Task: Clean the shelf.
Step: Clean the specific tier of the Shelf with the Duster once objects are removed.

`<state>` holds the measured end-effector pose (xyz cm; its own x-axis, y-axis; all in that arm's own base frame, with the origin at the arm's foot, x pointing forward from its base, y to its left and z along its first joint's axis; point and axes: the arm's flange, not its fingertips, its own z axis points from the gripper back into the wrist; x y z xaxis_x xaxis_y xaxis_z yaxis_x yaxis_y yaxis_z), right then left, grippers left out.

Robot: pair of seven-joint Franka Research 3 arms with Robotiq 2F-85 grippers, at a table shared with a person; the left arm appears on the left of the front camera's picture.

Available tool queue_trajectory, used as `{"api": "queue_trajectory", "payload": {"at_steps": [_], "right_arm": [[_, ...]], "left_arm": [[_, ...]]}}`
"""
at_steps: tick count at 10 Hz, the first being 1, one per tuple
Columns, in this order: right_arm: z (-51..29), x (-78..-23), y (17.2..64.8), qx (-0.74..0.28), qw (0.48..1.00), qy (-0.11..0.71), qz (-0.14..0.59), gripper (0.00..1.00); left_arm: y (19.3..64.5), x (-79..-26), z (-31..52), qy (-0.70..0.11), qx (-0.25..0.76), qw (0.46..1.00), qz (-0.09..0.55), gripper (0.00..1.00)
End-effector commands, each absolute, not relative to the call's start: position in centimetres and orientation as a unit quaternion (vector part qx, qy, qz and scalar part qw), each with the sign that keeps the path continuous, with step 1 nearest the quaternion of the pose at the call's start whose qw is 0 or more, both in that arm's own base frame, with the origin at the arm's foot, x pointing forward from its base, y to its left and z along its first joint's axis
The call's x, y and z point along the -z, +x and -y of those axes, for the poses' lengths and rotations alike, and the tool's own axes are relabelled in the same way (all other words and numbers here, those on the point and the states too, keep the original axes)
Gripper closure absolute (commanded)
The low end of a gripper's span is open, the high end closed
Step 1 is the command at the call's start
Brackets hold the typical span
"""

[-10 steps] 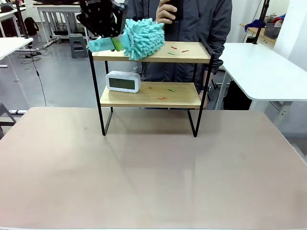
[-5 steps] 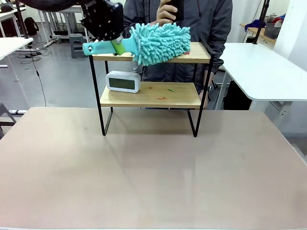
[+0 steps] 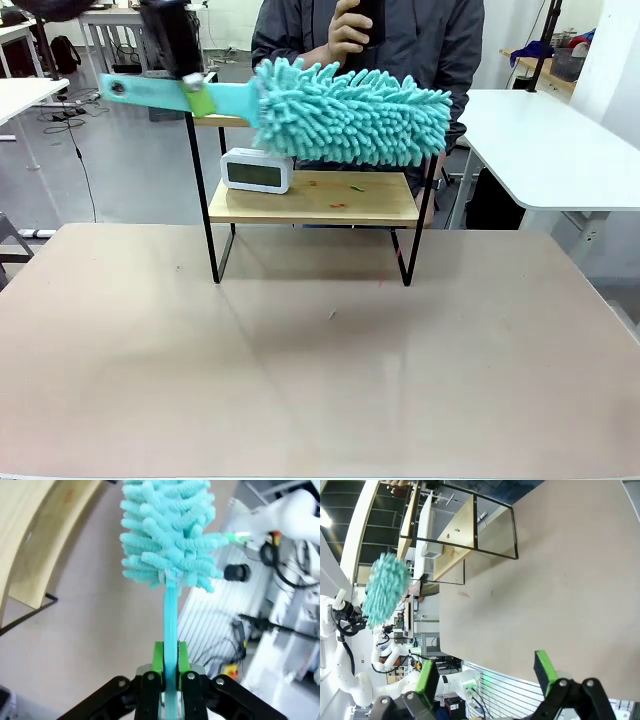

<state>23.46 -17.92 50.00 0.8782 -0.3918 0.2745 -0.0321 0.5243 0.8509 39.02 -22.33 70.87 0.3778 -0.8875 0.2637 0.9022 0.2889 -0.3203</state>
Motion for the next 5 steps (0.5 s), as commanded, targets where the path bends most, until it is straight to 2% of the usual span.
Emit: {"api": "queue_trajectory", "payload": {"at_steps": [1, 4, 5], "right_arm": [[17.9, -50.2, 23.6, 0.096, 0.840, 0.481, 0.233, 0.00], [17.9, -50.2, 23.6, 0.096, 0.840, 0.481, 0.233, 0.00], [17.9, -50.2, 23.6, 0.096, 0.840, 0.481, 0.233, 0.00]], "left_arm": [[37.2, -71.8, 19.6, -0.238, 0.593, 0.768, 0.022, 0.88], [36.6, -72.3, 18.9, -0.249, 0.580, 0.774, 0.045, 0.88], [36.3, -72.8, 16.1, -0.257, 0.535, 0.801, 0.077, 0.88]]}}
